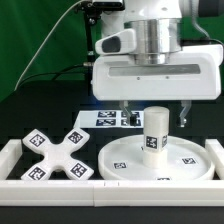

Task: Assemble round table

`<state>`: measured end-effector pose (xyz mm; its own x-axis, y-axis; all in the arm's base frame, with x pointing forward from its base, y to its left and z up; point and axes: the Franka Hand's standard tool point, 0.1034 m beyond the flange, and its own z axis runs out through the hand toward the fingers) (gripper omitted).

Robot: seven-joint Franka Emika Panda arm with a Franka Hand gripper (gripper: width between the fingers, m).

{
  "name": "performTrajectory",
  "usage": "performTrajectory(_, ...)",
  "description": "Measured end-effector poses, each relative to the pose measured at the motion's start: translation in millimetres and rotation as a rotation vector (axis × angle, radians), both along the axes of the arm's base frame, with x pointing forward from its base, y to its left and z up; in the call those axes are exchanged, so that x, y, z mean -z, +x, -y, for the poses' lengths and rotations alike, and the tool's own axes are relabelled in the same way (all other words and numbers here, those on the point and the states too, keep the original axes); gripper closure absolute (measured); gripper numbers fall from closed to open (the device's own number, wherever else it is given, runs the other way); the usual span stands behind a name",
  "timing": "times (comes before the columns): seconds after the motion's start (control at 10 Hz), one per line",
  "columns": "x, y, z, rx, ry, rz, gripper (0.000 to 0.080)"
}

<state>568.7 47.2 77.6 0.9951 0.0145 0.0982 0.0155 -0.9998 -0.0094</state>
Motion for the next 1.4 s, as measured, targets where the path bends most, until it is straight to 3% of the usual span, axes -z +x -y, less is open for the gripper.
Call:
performTrajectory(0.1,-4.5,2.1,-2.8,-0.218,-0.032,0.002,0.0151)
performTrajectory(0.4,-4.7,2.8,2.4,-0.354,-0.059,0.002,0.0151)
performTrajectory(0.7,-5.1,2.8,-0.6,-0.614,-0.118,-0.01,0.0151)
performTrajectory(0.8,-4.9,2.7,0.0,-0.594,-0.117,-0.011,0.0151)
performTrajectory(0.9,-4.8,2.7,0.4,-0.58,-0.116,-0.011,0.0271)
performTrajectory(1.0,-4.8,2.7,0.8,-0.579,-0.116,-0.011,0.0271)
performTrajectory(1.1,-4.8,2.7,0.8,-0.573,-0.115,-0.011,0.0395)
performTrajectory(1.4,-3.7,3.0,0.5,-0.275,-0.088,0.001,0.0395)
